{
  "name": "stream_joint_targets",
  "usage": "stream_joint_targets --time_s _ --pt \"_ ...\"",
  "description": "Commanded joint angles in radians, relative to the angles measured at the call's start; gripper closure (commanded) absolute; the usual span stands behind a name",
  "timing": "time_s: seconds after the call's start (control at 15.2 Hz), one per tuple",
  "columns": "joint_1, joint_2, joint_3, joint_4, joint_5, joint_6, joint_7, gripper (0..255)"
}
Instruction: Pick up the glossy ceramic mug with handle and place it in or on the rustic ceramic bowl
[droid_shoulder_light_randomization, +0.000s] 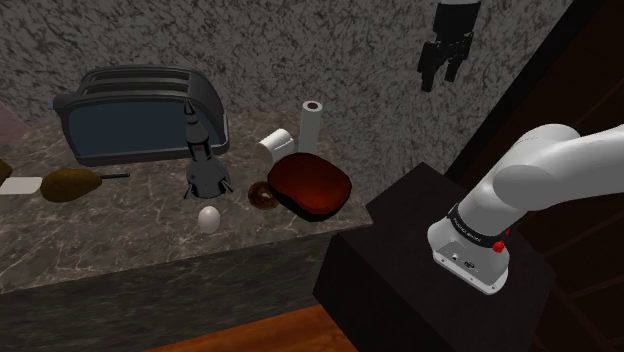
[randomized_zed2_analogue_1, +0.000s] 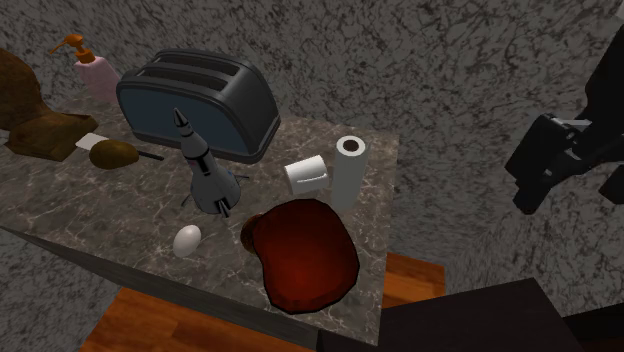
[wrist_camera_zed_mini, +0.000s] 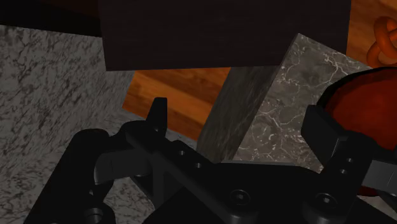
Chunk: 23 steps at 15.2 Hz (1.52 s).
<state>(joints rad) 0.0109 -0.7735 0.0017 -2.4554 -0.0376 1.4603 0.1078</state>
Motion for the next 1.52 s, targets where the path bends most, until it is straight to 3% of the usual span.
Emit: stream_joint_targets --time_s 0.0,0.53,0.99,1.25,1.45 --pt "0.000 0.000 0.000 0.000 0.000 0.000 0.000 0" --pt "-0.010 -0.086 0.172 -0.245 0.196 0.333 0.363 0" --pt "-0.019 0.016 0.379 -0.349 0.348 0.706 0.680 0" --pt "-0.070 0.153 0.524 -0.347 0.388 0.940 0.873 0" --pt "-0.159 0.276 0.654 -0.318 0.367 1.108 1.041 0"
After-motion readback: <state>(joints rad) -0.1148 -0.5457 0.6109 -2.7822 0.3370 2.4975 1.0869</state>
